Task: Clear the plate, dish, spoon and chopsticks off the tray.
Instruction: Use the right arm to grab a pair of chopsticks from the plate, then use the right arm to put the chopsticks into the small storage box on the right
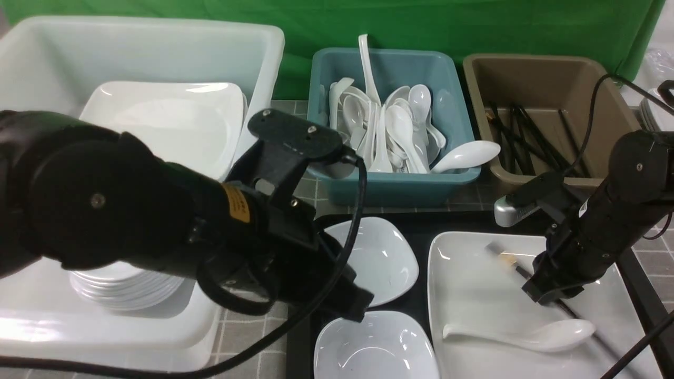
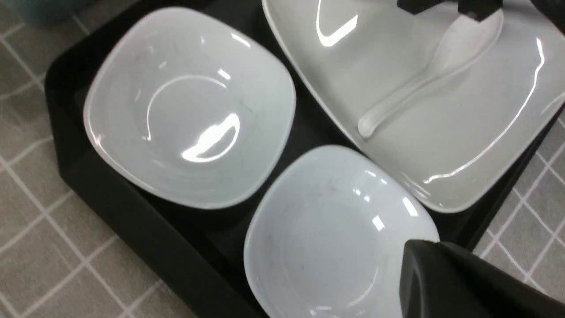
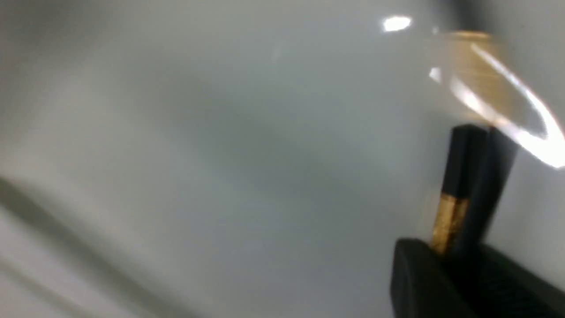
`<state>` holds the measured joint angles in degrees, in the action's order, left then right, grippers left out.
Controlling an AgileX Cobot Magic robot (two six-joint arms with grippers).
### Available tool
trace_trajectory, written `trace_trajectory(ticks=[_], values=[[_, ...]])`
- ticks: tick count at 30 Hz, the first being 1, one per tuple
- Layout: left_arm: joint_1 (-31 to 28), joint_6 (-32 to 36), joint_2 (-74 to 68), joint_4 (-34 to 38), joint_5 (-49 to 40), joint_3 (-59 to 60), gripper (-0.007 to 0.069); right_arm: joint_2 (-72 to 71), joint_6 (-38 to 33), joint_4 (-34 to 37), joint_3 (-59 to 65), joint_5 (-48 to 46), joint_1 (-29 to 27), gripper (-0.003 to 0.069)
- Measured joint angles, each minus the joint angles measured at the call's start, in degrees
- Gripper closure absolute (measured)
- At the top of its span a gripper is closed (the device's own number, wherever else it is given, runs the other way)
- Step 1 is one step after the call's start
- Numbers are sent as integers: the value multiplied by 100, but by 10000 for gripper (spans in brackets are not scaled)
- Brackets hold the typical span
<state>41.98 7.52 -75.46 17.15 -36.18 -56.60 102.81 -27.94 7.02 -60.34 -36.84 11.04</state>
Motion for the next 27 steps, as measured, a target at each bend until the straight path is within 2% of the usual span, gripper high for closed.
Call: trace_trajectory(ticks=[1,8,17,20,24,27], values=[[0,0,-2,0,77,0,624,0,-3,2,-15,-50,0,576],[0,5,-4,0,504,0,624,-84,-3,23,-338,-673,132,577],[0,-45,-4,-108,692,0,624,-955,-3,49,-502,-885,552,577],[0,-261,-8,-273,967,0,624,-1340,29,62,-574,-788,592,577],[0,-509,-17,-619,2009,0,624,-1523,29,56,-1161,-521,438,577],[0,-564,-29,-762,3068,0,624,-1430,50,51,-1698,84,293,577]])
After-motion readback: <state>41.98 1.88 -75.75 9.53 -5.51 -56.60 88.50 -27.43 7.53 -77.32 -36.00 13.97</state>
